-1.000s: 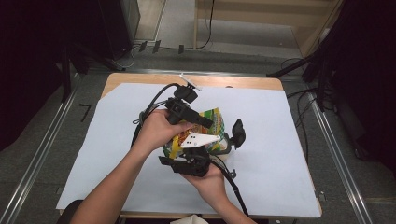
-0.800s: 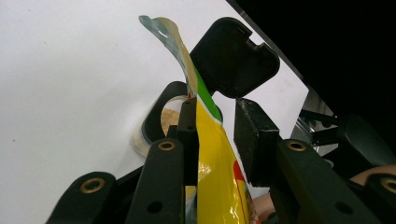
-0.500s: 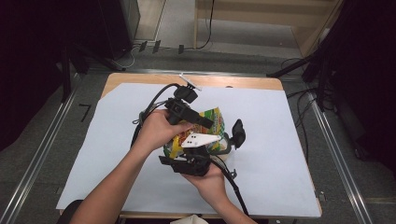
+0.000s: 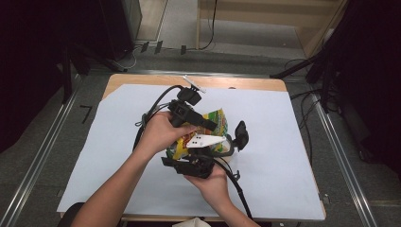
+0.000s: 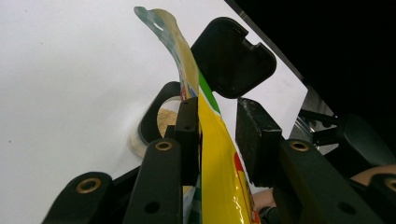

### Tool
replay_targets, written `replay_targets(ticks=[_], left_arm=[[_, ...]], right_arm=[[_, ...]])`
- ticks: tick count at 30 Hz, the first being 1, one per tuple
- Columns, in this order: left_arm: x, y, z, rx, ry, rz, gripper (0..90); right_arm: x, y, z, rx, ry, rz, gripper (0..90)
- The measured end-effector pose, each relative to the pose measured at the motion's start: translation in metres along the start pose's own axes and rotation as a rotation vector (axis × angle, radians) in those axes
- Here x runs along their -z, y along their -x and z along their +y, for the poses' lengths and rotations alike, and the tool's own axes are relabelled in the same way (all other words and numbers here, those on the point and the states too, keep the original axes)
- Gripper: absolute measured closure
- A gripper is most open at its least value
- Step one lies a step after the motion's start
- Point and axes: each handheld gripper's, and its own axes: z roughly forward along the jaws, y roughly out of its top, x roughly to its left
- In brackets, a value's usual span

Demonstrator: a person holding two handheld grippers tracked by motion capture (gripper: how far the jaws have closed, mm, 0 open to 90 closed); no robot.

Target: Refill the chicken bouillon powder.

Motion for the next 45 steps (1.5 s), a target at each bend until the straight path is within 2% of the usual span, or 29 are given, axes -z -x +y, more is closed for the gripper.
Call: replay_targets(ticks=[9,45], left_arm=[[-0.0019,-0.0001,0.0040,0.002,-0.003,-0.010,71.2],[-0.0005,-0.0061,0.0017,0.013,-0.004,-0.005,71.6]], right_arm=[[0.0019,-0.0006,0.0008,0.004,0.012,-0.004,70.0],[-0.0007,0.0001,0.0026,0.020,-0.021,-0.017,70.0]])
